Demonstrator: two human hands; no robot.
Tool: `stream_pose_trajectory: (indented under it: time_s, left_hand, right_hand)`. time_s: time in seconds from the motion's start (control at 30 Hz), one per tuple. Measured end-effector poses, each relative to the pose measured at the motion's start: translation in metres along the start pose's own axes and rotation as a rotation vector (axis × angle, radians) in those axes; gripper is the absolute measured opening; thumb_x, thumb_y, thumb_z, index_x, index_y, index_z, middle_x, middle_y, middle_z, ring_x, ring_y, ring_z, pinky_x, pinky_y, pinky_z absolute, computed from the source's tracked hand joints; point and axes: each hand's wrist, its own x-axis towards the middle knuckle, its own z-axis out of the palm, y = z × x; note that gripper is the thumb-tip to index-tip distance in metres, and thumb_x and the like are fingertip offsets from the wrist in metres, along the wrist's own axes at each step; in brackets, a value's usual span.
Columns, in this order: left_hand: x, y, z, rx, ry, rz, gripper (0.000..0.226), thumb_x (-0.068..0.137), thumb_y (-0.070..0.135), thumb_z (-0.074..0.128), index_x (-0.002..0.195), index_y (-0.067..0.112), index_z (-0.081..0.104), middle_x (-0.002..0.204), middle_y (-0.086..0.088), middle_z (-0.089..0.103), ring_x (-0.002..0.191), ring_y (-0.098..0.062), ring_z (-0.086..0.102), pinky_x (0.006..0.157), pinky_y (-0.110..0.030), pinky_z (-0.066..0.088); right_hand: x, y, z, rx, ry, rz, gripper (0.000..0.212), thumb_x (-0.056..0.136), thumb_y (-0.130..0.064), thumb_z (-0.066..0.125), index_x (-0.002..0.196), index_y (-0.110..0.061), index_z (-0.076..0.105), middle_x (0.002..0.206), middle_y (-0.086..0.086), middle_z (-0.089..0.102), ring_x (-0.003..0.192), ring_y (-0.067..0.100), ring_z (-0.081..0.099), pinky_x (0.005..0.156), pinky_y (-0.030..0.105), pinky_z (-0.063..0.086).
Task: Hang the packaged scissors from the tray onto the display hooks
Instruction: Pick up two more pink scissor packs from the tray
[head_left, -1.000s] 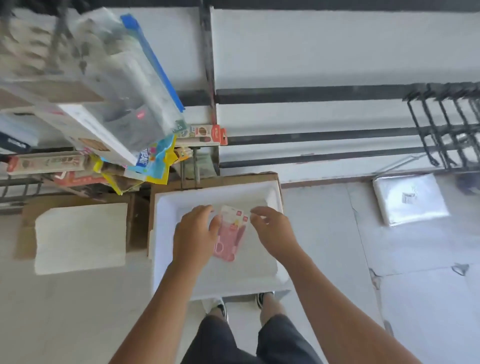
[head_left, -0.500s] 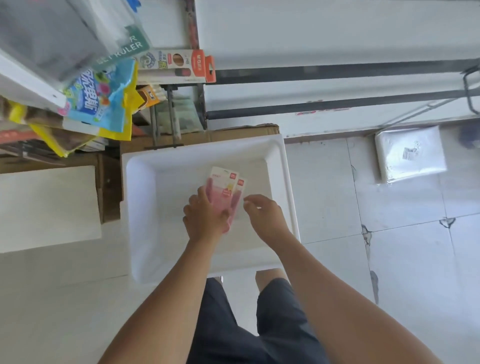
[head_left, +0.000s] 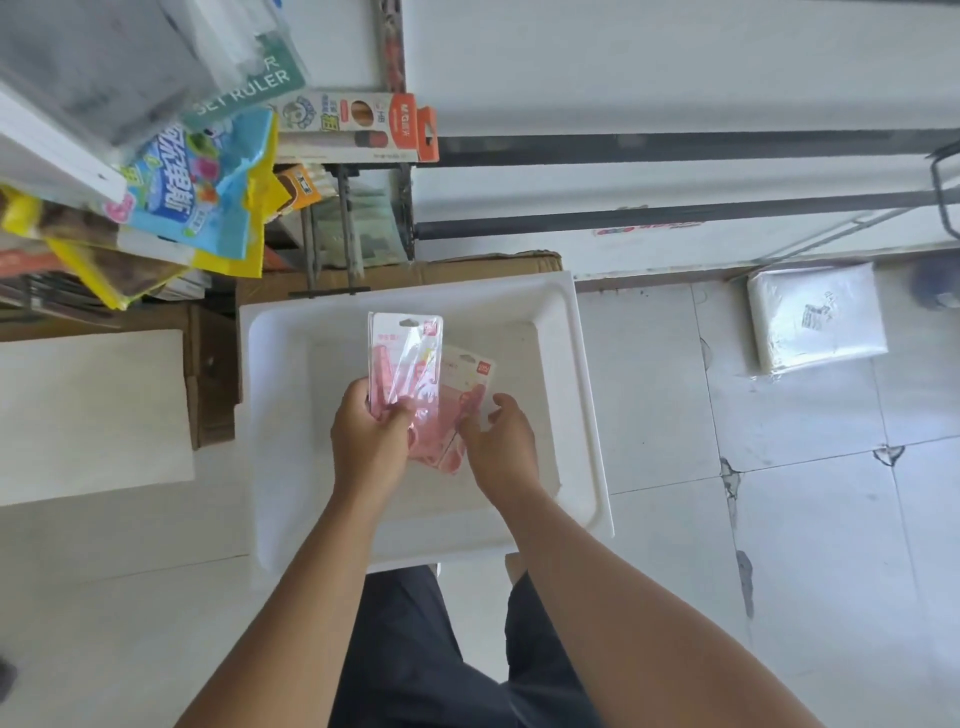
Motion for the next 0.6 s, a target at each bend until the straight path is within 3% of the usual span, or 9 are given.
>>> stream_pose_trajectory:
  time_s: [0.13,0.23,0.43,0.6]
  left_hand:
    - [-0.01,0.007,-0.018,-0.095,-0.018,0.033,0.015,0.091,0.013,0.066,0.104,0.02,0.064,0.093,0.009,0.071,0.076,-0.007,0.068,0.052,-0.012,0.049]
    - [-0.014,0.007,-0.028,-0.101,-0.018,0.034,0.018,0.092,0.019,0.068,0.109,0.025,0.063,0.098,0.015,0.07,0.083,-0.004,0.069,0.057,-0.015,0.053]
    - [-0.015,0.0,-0.038,-0.123,0.042,0.003,0.024,0.091,0.023,0.07,0.115,0.025,0.063,0.107,0.01,0.072,0.092,-0.011,0.072,0.066,-0.022,0.059]
    - [-0.015,-0.002,-0.041,-0.156,0.069,-0.027,0.026,0.091,0.021,0.07,0.117,0.023,0.064,0.111,0.007,0.072,0.096,-0.016,0.072,0.069,-0.024,0.059]
  right_hand:
    - [0.006,-0.002,0.029,-0.143,0.062,0.02,0.066,0.082,-0.045,0.066,0.136,-0.015,0.042,0.131,0.007,0.047,0.122,0.03,0.048,0.092,0.04,0.048]
    - [0.008,-0.004,0.047,-0.227,0.132,0.022,0.075,0.081,-0.048,0.066,0.14,-0.014,0.036,0.132,0.009,0.043,0.121,0.034,0.046,0.097,0.04,0.041]
    - [0.024,0.001,0.071,-0.313,0.159,0.043,0.067,0.084,-0.053,0.06,0.138,-0.02,0.039,0.133,0.006,0.043,0.117,0.028,0.04,0.097,0.035,0.037]
    - [0.031,-0.002,0.072,-0.317,0.152,0.107,0.061,0.084,-0.033,0.067,0.136,-0.017,0.042,0.132,0.009,0.04,0.12,0.029,0.041,0.1,0.033,0.033]
